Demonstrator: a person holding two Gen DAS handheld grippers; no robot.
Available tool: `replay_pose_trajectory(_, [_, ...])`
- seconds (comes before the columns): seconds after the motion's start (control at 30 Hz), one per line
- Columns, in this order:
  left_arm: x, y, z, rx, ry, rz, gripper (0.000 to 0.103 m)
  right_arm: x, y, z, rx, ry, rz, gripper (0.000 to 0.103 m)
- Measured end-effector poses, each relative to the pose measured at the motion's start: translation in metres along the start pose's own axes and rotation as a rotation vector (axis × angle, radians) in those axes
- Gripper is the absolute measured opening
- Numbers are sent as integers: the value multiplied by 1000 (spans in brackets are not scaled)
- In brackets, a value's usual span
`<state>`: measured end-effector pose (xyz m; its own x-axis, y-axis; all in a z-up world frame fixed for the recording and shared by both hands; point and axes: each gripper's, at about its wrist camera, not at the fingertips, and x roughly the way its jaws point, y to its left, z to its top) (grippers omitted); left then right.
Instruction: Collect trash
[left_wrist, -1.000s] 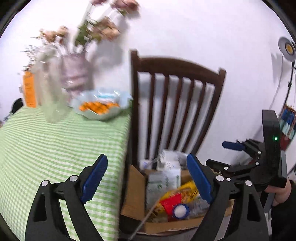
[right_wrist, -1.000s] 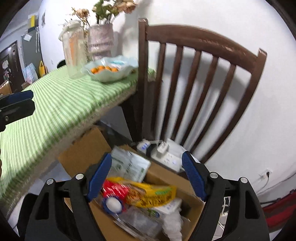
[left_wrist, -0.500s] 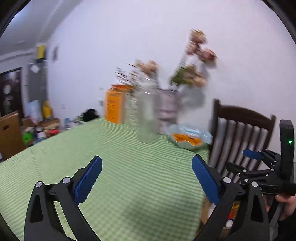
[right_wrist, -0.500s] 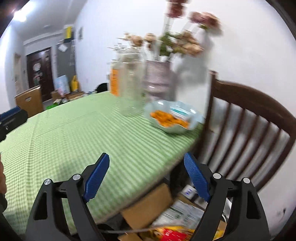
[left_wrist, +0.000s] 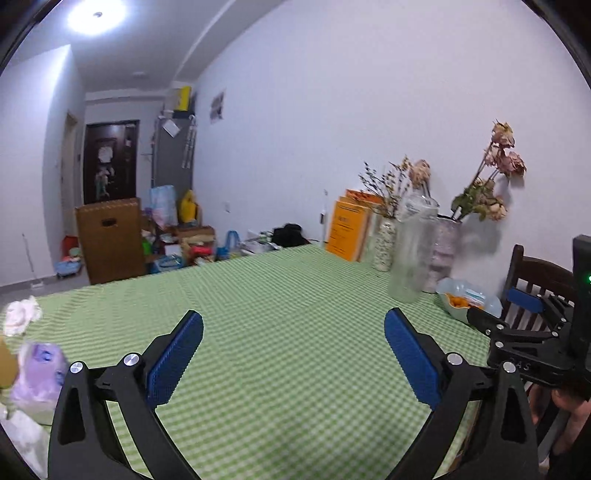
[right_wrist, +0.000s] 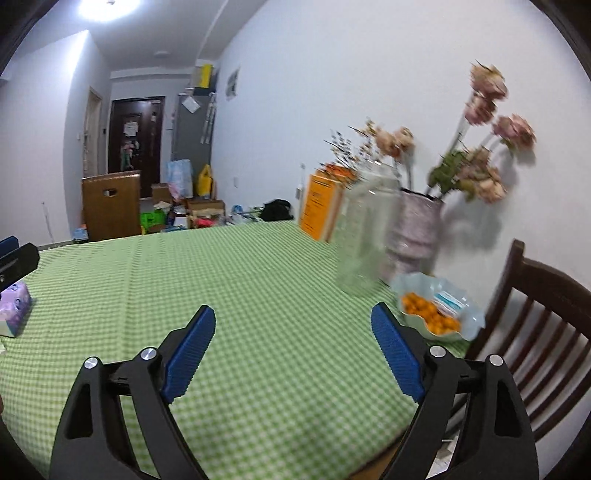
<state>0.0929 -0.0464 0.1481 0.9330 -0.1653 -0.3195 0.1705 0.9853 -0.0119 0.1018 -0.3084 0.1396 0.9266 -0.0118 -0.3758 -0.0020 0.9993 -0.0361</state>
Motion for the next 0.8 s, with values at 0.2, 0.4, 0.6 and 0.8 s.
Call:
replay_pose_trajectory(0.2, [-25,33,-13,-19,0,34,95,-13,31,-2,15,-18,35,84])
replay_pose_trajectory(0.4, [-51,55,-33,7,-12,14,95,-31,61,-22,29,-14,58,84])
replay_pose_trajectory(0.6, [-67,63,-46,37,-10,-109,95,-63,80,-45,41,-8,28,84])
replay_pose_trajectory(0.8, [-81,57,-65,66,37,-165,95,-95,84,-70,111,17,-59,87])
